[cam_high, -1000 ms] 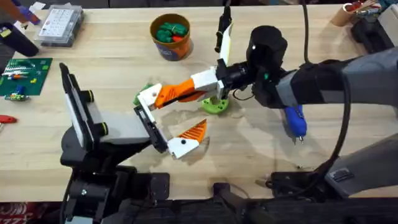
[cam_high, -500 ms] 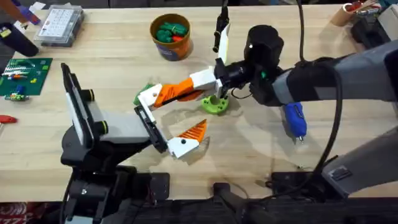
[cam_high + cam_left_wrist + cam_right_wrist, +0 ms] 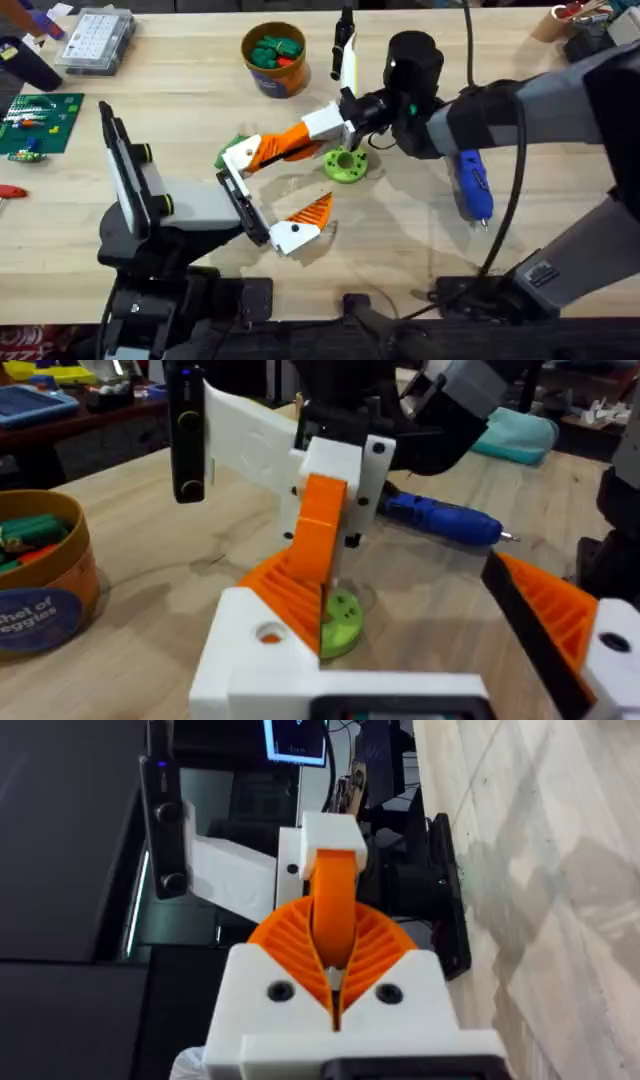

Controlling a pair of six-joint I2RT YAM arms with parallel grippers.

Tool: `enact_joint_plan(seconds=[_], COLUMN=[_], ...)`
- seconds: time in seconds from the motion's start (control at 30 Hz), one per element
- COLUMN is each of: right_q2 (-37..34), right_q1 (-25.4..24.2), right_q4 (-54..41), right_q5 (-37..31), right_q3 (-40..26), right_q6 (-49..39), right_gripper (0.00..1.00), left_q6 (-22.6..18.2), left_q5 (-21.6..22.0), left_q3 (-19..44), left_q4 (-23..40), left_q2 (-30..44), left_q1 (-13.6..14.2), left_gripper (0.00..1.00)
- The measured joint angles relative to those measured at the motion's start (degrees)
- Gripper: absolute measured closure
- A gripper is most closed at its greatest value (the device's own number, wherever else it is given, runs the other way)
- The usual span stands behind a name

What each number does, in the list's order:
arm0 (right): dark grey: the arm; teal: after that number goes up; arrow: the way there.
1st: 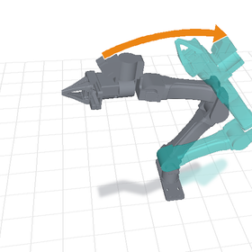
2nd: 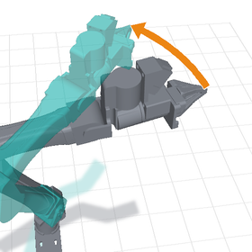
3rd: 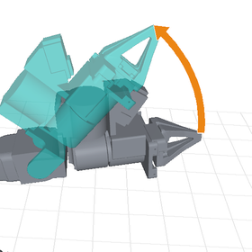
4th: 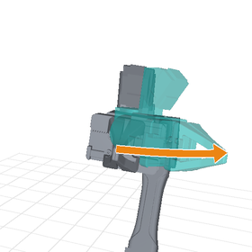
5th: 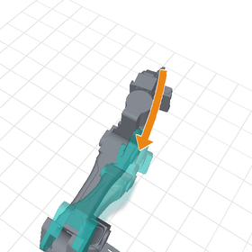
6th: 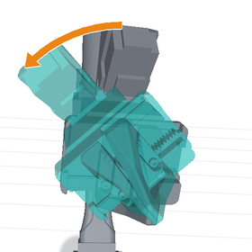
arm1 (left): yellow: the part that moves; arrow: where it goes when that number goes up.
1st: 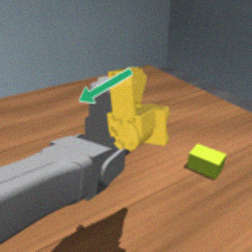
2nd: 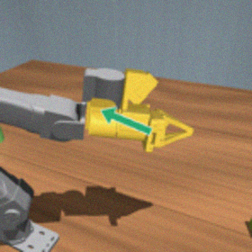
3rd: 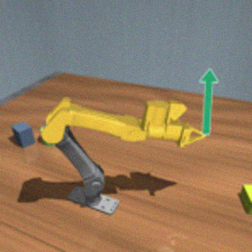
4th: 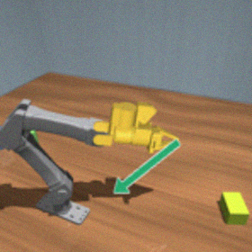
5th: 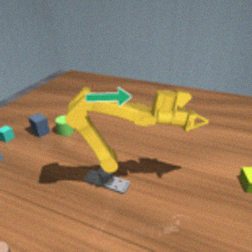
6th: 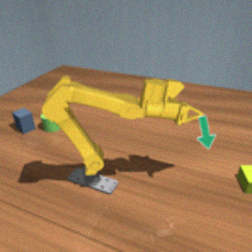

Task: Pick up the gripper from the table and insert it into the empty holder that is missing its gripper. Then pick up a screw, insert it into the mounting hole, and use the screwdriver to tighten it. Finally, clean up the table by picking up the vegetable and placing it into the bucket.

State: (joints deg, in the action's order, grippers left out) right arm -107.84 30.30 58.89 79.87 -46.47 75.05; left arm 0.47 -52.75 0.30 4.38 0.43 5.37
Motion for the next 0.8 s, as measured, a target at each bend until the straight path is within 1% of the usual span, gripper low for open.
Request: enact_joint_plan(seconds=[0.27,0.53,0.8], right_q2=[-1.9,-2.1,-2.1], right_q1=[0.0,1.5,1.5], right_q4=[-0.6,-0.6,-0.6], right_q5=[2.3,2.5,2.4], right_q3=[-2.8,-3.2,-3.2], right_q6=[1.4,1.9,2.1], right_gripper=[0.989,0.988,0.987], left_q6=[0.0,-0.1,-0.1], left_q5=[0.1,0.0,0.0], left_q3=[0.0,0.0,0.0], left_q4=[0.0,0.0,0.0], left_q2=[0.0,0.0,0.0], left_q1=[0.0,0.0,0.0], left_gripper=[0.014,0.015,0.014])
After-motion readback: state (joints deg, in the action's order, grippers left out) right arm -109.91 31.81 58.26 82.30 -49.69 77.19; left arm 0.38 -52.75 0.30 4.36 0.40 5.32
